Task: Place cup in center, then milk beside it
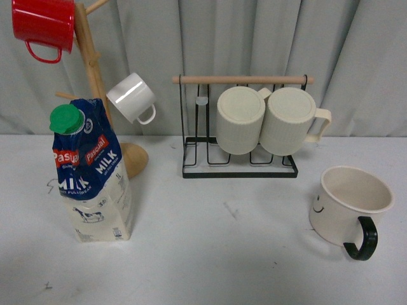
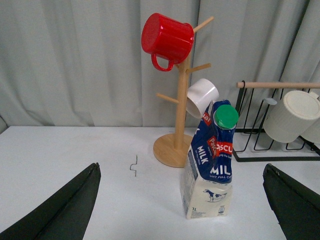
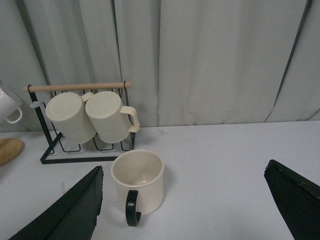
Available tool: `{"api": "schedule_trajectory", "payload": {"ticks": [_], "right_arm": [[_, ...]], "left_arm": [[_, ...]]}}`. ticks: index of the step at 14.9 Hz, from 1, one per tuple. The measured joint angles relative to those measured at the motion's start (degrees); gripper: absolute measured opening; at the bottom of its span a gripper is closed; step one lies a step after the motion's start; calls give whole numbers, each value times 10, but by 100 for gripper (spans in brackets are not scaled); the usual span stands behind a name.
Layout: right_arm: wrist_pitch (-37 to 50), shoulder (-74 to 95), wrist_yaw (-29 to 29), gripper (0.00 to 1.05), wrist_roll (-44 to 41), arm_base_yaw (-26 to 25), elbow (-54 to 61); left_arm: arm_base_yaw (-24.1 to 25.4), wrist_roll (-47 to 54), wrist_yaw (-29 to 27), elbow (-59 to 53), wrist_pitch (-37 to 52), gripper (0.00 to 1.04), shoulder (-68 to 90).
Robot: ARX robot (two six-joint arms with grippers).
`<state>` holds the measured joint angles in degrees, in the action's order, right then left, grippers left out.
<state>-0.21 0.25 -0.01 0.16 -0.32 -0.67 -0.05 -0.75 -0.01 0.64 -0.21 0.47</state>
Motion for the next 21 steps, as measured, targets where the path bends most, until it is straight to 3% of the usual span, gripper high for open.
{"api": "schedule_trajectory", "payload": {"ticks": [10,11,12,13,15,21], "right_arm": [[0,0,0,98,0,0,0],[-86,29,45,98,12,22,-27],[-92,180,75,98,33,25,-83],[-18,268,76,98,32,10,-115],[43,455,41,98,28,-1,-194],[-109,847,9,98,79,3,-478]], "left_arm": [[0,0,0,0,0,98,0],[0,0,0,0,0,98,0],[0,0,1,0,1,98,0],[0,0,0,0,0,98,0],[0,0,0,0,0,98,0],[0,0,0,0,0,98,0]]}}
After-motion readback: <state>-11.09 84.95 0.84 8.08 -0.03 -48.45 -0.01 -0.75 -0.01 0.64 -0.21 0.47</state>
